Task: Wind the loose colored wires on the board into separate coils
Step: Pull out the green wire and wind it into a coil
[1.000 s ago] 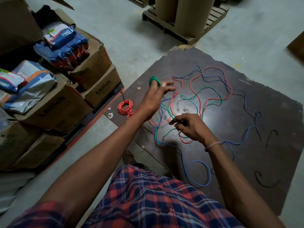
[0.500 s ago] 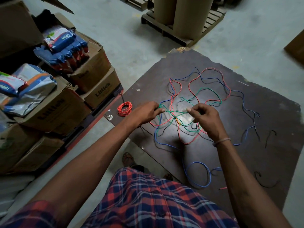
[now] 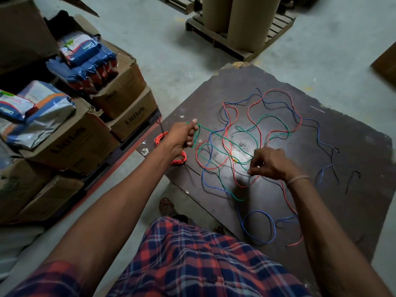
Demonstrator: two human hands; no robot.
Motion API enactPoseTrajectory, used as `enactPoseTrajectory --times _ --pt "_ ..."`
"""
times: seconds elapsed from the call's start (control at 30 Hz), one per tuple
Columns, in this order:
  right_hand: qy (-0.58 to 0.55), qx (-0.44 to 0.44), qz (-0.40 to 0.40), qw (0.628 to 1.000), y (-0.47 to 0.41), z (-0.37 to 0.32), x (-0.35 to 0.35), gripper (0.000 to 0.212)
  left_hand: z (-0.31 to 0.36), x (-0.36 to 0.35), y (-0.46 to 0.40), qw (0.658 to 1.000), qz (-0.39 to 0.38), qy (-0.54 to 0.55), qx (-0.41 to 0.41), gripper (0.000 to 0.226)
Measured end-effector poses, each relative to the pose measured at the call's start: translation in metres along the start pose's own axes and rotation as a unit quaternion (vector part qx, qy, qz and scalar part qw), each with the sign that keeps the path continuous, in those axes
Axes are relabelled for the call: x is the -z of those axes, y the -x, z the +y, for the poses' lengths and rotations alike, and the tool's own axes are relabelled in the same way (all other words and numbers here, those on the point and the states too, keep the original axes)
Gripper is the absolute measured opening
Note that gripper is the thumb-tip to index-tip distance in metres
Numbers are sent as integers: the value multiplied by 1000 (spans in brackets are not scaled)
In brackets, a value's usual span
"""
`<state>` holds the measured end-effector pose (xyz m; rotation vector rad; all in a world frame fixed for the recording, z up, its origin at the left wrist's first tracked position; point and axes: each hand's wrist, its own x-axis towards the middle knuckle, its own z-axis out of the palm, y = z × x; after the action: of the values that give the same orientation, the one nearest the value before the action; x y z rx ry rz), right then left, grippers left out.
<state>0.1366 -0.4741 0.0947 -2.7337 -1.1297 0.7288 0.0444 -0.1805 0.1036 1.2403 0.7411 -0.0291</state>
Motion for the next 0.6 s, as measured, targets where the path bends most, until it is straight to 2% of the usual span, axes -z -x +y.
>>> enactPoseTrajectory --times 0.1,0.17,0.27,0.37,0.47,0.57,0.6 --pt "142 -15 23 989 -12 -10 -9 22 12 -11 7 983 -62 160 65 35" --pt "129 -29 46 990 -16 -10 -12 17 15 -16 11 975 -96 181 85 35" --pt "-34 -68 115 990 -18 -9 -15 14 18 -24 18 977 -119 153 86 34" --pt "-168 -86 221 957 -14 -20 -12 20 22 -31 24 981 -132 110 86 33" --pt "-325 -132 282 893 -18 -34 -5 12 25 -36 29 981 -146 88 96 32" --pt "-497 -177 280 802 -25 -38 1 28 30 -41 34 974 -168 89 121 34" --pt "-524 -177 278 786 -25 -40 4 35 31 -42 36 971 -176 93 133 34"
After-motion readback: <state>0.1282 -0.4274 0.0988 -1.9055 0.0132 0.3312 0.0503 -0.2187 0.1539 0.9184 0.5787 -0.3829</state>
